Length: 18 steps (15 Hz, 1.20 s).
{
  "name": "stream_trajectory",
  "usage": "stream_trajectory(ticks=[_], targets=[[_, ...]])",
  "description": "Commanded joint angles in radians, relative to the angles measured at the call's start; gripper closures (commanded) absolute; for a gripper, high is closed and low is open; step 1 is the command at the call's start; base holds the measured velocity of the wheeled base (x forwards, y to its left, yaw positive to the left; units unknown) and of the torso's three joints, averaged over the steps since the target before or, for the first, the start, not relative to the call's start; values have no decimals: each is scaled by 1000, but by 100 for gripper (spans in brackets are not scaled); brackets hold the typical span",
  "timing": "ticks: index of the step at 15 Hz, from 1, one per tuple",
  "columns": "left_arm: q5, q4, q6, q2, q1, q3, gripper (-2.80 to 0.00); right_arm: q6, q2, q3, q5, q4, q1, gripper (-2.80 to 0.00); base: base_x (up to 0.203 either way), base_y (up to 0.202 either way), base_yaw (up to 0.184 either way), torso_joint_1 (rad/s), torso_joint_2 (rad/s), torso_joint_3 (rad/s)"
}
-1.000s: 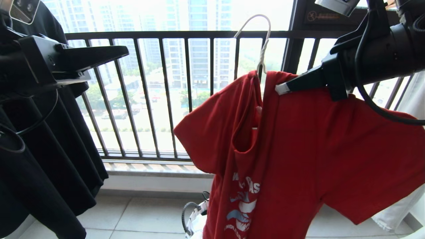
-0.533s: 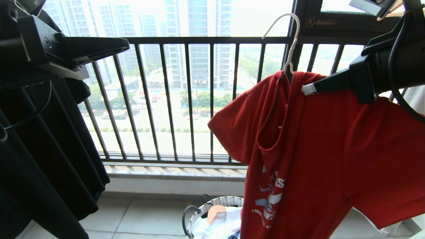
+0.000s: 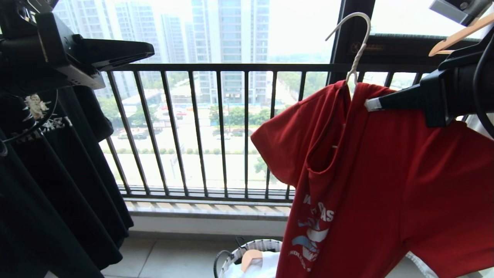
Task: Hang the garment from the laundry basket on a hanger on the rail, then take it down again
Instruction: Hang the clothes rack on the clothesline
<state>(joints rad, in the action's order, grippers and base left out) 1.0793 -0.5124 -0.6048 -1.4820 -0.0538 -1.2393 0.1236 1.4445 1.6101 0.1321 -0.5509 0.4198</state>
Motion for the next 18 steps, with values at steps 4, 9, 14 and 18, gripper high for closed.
stream_trajectory(ticks=[4, 9, 14, 18], targets=[[-461, 255, 350, -106, -201, -11, 0, -34, -70, -65, -9, -3, 1, 0, 0, 0, 0, 219, -517, -301], [-677, 580, 532, 61, -284, -15, 0, -80, -174, -233, -100, 139, 1, 0, 0, 0, 0, 240, -552, -312], [-707, 758, 534, 202, -285, 38, 0, -80, -290, -371, -180, 149, 1, 0, 0, 0, 0, 270, -601, -328], [-758, 756, 543, 196, -278, 9, 0, -84, -350, -453, -181, 150, -1, 0, 0, 0, 0, 191, -412, -225]])
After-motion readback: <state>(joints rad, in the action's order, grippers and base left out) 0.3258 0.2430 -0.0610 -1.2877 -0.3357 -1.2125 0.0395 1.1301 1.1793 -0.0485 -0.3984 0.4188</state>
